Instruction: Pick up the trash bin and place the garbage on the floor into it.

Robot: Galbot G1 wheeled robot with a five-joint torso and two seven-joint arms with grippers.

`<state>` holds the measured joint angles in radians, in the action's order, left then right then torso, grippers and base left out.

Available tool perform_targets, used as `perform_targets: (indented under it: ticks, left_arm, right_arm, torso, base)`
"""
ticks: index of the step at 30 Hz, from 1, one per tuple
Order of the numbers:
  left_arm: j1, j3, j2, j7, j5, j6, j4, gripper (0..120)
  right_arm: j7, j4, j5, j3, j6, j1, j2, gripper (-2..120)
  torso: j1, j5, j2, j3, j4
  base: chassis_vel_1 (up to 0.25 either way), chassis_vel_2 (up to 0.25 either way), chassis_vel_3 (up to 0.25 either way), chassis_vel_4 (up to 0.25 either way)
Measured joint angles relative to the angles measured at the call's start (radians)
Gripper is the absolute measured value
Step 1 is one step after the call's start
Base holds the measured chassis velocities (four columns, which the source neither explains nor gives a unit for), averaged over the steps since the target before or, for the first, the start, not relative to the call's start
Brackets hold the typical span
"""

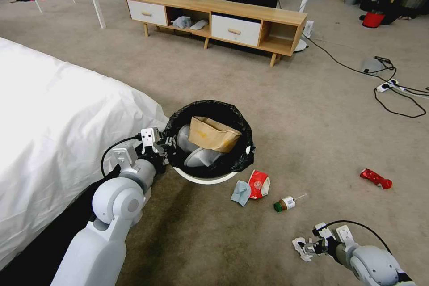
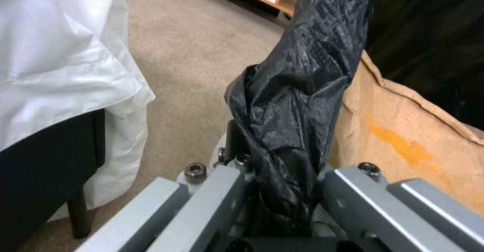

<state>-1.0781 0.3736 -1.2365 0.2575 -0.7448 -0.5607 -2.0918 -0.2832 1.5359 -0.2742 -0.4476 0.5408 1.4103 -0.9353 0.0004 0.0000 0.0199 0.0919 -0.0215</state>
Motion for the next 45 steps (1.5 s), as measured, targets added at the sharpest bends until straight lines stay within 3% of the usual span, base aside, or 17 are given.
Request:
perform_targets:
  ticks: [33,42,43,45]
  left_arm:
    - [0.006,0.000,-0.001,-0.004,0.002,0.003,0.010,2]
    - [0.008,-0.003,-0.002,-0.004,0.003,0.004,0.013,2]
    - [0.009,-0.004,-0.002,-0.004,0.003,0.004,0.014,2]
    - [0.010,-0.004,-0.002,-0.004,0.003,0.004,0.015,2]
  right_arm:
    - [-0.016,-0.115,0.050,0.064,-0.060,-0.063,-0.051,100]
    - [-0.016,-0.135,0.071,0.064,-0.101,-0.066,-0.049,76]
    - [-0.017,-0.139,0.071,0.064,-0.107,-0.068,-0.049,67]
    - [-0.017,-0.141,0.071,0.065,-0.109,-0.071,-0.050,64]
  torso:
    - [0.000,0.0000,0.000,0.000,0.0000]
    - [0.000,0.0000,0.000,0.000,0.0000]
    - [0.000,0.0000,0.000,0.000,-0.0001]
    - [0.000,0.0000,0.000,0.000,0.0000]
  base:
    - [0.000,0.000,0.000,0.000]
    - [0.000,0.000,0.000,0.000]
    - [0.000,0.000,0.000,0.000]
    - [0.000,0.000,0.000,0.000]
